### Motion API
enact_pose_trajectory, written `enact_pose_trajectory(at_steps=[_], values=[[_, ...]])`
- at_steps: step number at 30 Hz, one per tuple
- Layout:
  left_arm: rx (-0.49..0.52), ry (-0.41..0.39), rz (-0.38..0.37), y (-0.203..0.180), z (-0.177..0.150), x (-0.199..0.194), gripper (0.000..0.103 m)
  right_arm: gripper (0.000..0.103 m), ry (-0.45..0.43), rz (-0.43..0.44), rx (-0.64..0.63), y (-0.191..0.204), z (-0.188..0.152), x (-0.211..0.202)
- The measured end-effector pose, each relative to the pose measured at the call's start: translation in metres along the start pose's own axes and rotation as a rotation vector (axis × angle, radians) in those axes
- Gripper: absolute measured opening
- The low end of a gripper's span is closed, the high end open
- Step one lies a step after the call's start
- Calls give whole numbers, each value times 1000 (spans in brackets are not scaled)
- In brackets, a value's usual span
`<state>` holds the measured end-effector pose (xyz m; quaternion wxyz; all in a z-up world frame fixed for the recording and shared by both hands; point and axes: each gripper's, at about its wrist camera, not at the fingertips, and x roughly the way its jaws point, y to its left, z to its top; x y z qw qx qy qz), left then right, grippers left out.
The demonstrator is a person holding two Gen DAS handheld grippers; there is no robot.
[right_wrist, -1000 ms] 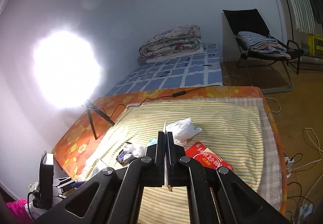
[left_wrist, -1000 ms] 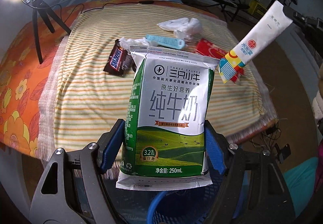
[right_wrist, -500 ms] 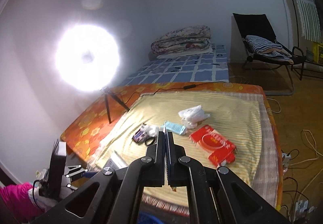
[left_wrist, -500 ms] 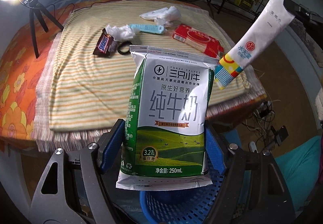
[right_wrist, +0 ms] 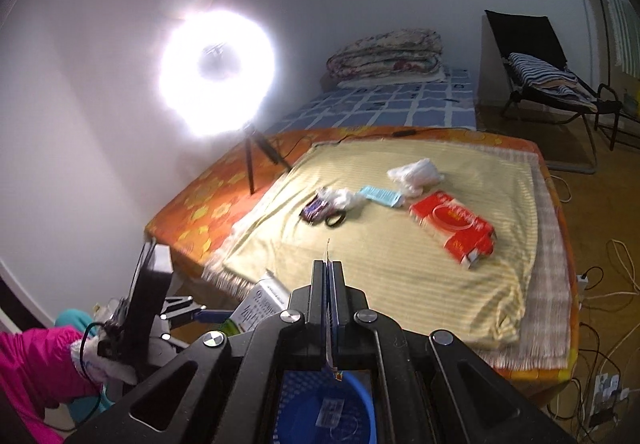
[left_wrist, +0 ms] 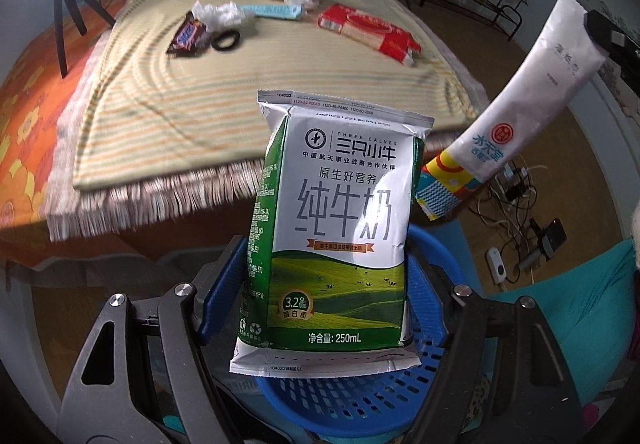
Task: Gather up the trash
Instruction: 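Drop the milk carton and toothpaste tube into the blue basket with both tools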
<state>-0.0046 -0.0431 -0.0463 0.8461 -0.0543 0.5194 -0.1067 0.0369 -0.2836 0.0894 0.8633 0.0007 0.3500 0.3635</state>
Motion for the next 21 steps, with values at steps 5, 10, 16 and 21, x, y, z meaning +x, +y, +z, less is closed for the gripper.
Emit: enact_pose_trajectory(at_steps=[5, 10, 16, 21], values=[[5, 40, -4, -5, -19, 10, 77, 0, 37, 15, 25, 1, -26, 2], [12, 72, -13, -10, -35, 19, 77, 0, 79, 15, 33, 3, -47, 6], [20, 110, -20, -15, -49, 31, 77, 0, 124, 9, 48, 3, -66, 16], [42, 149, -21, -19, -58, 43, 77, 0, 170, -4, 56, 2, -81, 28]])
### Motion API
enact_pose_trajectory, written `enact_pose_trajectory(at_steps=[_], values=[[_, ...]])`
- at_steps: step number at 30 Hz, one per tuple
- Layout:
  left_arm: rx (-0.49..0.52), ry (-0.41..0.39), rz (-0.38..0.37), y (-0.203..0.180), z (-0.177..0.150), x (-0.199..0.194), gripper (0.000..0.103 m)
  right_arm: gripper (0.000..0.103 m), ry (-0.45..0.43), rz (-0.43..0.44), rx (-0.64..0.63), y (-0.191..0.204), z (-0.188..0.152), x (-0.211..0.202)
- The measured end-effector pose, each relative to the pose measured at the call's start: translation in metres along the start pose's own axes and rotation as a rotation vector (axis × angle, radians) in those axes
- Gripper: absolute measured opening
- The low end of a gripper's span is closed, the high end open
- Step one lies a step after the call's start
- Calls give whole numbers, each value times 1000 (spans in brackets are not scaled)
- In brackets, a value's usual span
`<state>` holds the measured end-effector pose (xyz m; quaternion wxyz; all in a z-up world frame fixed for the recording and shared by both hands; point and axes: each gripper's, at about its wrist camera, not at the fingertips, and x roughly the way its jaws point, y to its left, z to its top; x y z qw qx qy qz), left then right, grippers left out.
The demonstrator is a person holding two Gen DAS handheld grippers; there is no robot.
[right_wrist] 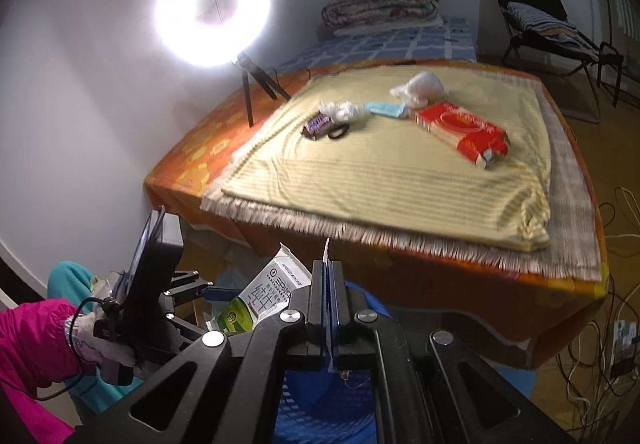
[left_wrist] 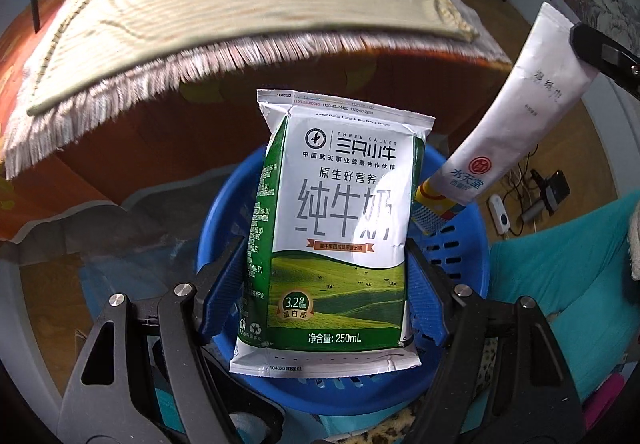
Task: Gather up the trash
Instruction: 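Drop the milk carton and toothpaste tube into the blue basket with both tools, then move both tools back over the bed toward the tissue and red box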
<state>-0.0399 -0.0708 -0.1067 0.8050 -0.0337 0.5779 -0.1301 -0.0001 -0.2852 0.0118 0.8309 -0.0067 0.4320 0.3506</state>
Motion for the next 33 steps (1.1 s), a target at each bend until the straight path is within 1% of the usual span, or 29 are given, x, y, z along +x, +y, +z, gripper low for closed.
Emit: enact_pose_trajectory(at_steps=[9, 10, 14, 16, 17, 18, 20, 22, 24, 27, 29, 31, 33], values=[[32, 59, 10, -7, -7, 18, 78, 0, 100, -18, -6, 0, -20, 26], [35, 68, 7, -7, -8, 21, 78, 3, 114, -16, -4, -1, -22, 30], [43, 91, 21, -7, -6, 31, 78, 4, 170, 3, 22, -2, -32, 44], [46, 96, 26, -9, -6, 34, 78, 23, 190, 6, 25, -1, -36, 49], [48, 97, 29, -9, -7, 35, 78, 27, 196, 5, 22, 0, -38, 50], [48, 98, 32, -9, -7, 36, 78, 30, 202, 1, 16, 1, -40, 51], [48, 104, 36, -9, -7, 40, 78, 30, 215, -10, 5, 2, -42, 55], [51, 108, 40, -12, -7, 42, 78, 39, 222, -16, 7, 2, -43, 56], [56, 108, 40, -12, -6, 43, 78, 45, 226, -19, 14, 0, -44, 57], [66, 104, 39, -12, -6, 42, 78, 49, 232, -30, 18, -2, -45, 59], [74, 101, 40, -16, -5, 44, 78, 54, 239, -36, 22, -4, -46, 61], [80, 99, 45, -16, -4, 43, 78, 61, 248, -40, 29, -5, -47, 64], [82, 96, 48, -16, -4, 43, 78, 63, 257, -45, 31, -7, -48, 67]])
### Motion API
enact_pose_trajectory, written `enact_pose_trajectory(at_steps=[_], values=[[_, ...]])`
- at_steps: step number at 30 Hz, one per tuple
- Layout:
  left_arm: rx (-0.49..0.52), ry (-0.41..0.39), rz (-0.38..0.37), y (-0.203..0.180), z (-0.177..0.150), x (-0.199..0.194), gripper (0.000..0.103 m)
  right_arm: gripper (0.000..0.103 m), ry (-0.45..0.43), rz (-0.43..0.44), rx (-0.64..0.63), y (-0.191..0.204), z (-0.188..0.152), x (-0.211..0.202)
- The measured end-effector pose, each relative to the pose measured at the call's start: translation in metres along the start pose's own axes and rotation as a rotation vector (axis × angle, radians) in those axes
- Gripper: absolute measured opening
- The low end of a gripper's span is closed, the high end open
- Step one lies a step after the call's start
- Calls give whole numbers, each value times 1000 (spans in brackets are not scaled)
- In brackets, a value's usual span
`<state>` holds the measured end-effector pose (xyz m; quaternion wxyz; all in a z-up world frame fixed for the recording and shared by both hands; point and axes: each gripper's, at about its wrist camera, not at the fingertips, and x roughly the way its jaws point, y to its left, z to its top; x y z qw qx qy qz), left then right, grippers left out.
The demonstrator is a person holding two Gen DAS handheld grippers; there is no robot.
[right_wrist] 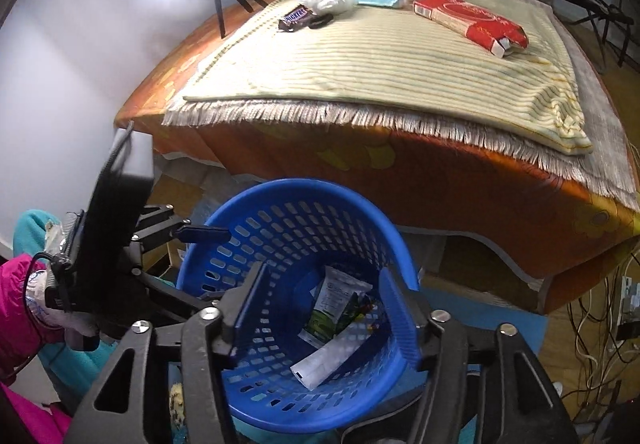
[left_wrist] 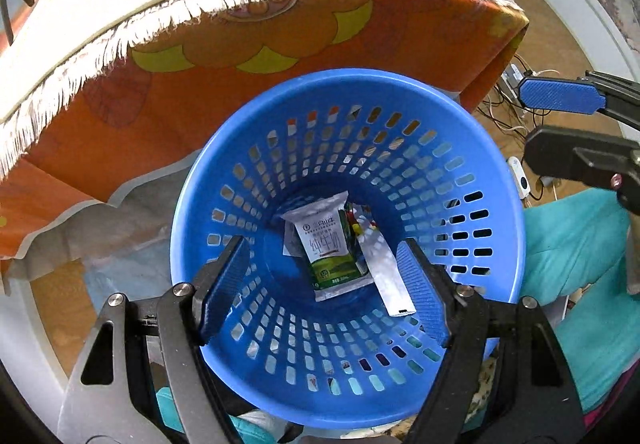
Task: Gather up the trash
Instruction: 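Move both tools back over the bed toward the tissue and red box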
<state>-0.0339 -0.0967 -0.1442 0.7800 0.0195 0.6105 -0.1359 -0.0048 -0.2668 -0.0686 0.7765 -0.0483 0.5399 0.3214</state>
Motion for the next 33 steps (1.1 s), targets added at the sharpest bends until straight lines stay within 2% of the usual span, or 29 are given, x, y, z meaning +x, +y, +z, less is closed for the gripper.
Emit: enact_pose_trajectory(at_steps=[10, 14, 20, 26, 31, 33], values=[[-4, -42, 32, 5, 8, -12, 78, 86, 6, -23, 30, -10, 4, 6], [-17, -62, 40, 13, 21, -21, 78, 87, 6, -28, 48, -16, 7, 9], [-64, -120, 43, 38, 57, -43, 78, 87, -27, -48, 41, -20, 15, 9], [-65, -183, 105, 62, 99, -61, 78, 88, -53, -53, 72, -35, 29, 7], [-108, -223, 111, 90, 132, -66, 78, 103, -94, -59, 88, -50, 54, 1], [-125, -232, 111, 102, 144, -67, 78, 103, -98, -60, 52, -53, 68, -1]])
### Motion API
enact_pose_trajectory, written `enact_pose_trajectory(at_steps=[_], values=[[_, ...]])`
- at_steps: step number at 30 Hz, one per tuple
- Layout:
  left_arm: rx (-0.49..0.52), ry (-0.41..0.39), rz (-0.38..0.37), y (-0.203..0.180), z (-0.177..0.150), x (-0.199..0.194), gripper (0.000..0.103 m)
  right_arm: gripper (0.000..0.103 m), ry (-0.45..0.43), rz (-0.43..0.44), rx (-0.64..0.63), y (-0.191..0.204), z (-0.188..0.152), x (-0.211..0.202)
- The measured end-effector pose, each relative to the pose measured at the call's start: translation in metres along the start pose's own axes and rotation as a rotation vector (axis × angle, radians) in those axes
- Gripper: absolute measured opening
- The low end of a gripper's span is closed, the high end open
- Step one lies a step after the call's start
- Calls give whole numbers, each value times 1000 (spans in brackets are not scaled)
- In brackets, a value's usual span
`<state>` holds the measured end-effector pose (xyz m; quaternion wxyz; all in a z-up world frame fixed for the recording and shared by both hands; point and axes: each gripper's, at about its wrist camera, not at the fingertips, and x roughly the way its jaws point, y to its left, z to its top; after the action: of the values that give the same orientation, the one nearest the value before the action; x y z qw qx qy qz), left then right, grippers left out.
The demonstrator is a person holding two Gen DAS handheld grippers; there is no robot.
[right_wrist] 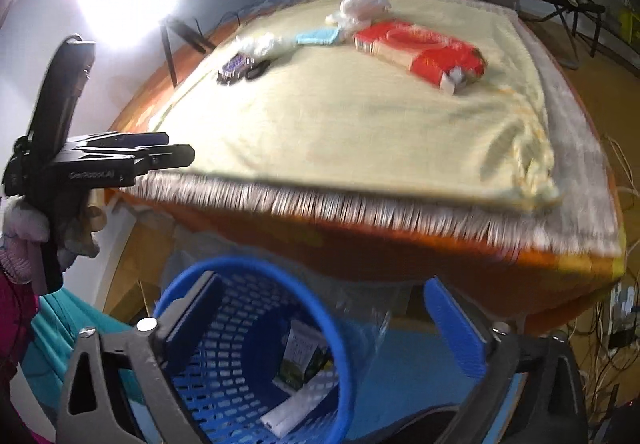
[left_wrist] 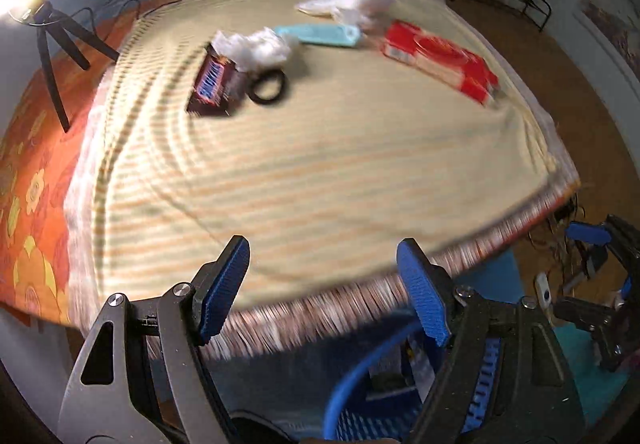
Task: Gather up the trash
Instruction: 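Move both tools back over the bed toward the tissue and red box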
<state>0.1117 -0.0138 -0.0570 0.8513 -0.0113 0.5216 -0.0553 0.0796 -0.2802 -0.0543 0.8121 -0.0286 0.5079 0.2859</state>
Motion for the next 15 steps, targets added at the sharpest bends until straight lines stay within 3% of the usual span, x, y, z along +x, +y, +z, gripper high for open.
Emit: enact_pose_trajectory(at_steps=[6, 12, 15], values=[[-48, -35, 6, 19, 34, 1, 78, 103, -65, -39, -103, -10, 53, 0], [-125, -73, -15, 37, 67, 5, 78, 103, -153, -38, -90, -41, 111, 15], [-164, -70, -33, 41, 80, 14, 78, 103, -147, -39, -66, -58, 135, 31]])
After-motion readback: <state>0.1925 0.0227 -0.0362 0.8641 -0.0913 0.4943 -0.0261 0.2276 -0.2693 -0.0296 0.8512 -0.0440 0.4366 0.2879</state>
